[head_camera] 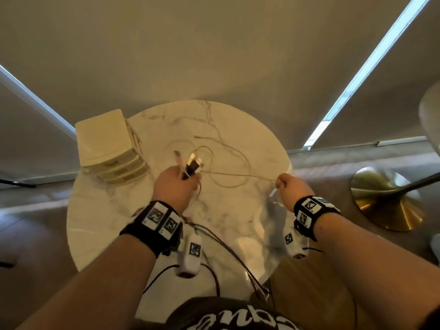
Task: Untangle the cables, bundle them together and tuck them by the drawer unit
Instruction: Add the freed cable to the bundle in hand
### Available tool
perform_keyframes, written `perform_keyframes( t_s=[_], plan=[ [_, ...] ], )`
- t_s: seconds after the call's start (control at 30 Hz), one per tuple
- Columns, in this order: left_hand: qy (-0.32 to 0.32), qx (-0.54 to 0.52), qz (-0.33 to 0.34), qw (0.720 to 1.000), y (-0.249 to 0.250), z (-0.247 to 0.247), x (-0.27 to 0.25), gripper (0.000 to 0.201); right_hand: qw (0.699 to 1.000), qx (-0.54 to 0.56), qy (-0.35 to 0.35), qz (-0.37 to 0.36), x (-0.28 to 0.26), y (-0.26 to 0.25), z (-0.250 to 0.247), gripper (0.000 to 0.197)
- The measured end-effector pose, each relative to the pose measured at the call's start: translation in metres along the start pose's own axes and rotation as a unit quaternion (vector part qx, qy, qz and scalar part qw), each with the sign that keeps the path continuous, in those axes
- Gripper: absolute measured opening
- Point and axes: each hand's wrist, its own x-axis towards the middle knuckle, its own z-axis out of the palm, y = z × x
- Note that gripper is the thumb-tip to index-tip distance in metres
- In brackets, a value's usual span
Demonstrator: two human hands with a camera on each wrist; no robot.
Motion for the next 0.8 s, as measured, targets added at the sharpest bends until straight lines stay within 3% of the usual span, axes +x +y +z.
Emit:
perform_keyframes(
  t_s=[0.07, 0.13, 0.2, 0.27, 0.4, 0.5, 0.57, 0.63, 0.7, 0.73, 0.8],
  plan=[
    [-0.11, 0.189, 0.048, 0.975, -0.003, 0.009, -0.007, 0.02, 0.987, 0.112, 0.089, 0.066, 0.0, 0.015, -0.003, 0.022],
    [-0.185, 0.292, 0.053, 0.937, -0.008, 0.019, -0.012, 0.024, 0.952, 0.229, 0.179, 0.094, -0.002, 0.018, -0.006, 0.024],
    [-0.214, 0.375, 0.058, 0.9, -0.013, 0.027, -0.015, 0.029, 0.932, 0.284, 0.209, 0.088, -0.005, 0.013, -0.01, 0.027],
    [-0.21, 0.397, 0.049, 0.892, -0.015, 0.028, -0.015, 0.028, 0.942, 0.263, 0.197, 0.075, -0.004, 0.007, -0.014, 0.025],
    [-0.094, 0.307, -0.015, 0.947, -0.024, 0.006, 0.001, 0.025, 0.979, 0.106, 0.118, 0.131, 0.002, 0.024, -0.018, 0.027],
    [-0.01, 0.224, -0.033, 0.974, -0.03, -0.015, 0.009, 0.028, 0.981, 0.009, 0.028, 0.191, -0.003, 0.047, -0.012, 0.03],
    [0.018, 0.107, -0.029, 0.994, -0.03, -0.021, 0.007, 0.031, 0.979, -0.091, -0.053, 0.177, -0.006, 0.051, -0.002, 0.026],
    [0.019, 0.013, -0.008, 1.0, -0.021, -0.017, -0.002, 0.032, 0.985, -0.107, -0.058, 0.123, -0.007, 0.038, 0.006, 0.031],
    [-0.007, -0.09, 0.01, 0.996, -0.007, -0.009, -0.012, 0.034, 1.0, 0.015, 0.006, 0.017, -0.017, 0.002, 0.009, 0.043],
    [-0.033, -0.153, 0.016, 0.988, -0.001, -0.003, -0.015, 0.037, 0.994, 0.087, 0.013, -0.059, -0.026, -0.024, 0.008, 0.045],
    [-0.096, -0.245, 0.028, 0.964, 0.014, 0.008, -0.023, 0.025, 0.961, 0.197, -0.051, -0.189, -0.052, -0.085, 0.0, 0.046]
  ],
)
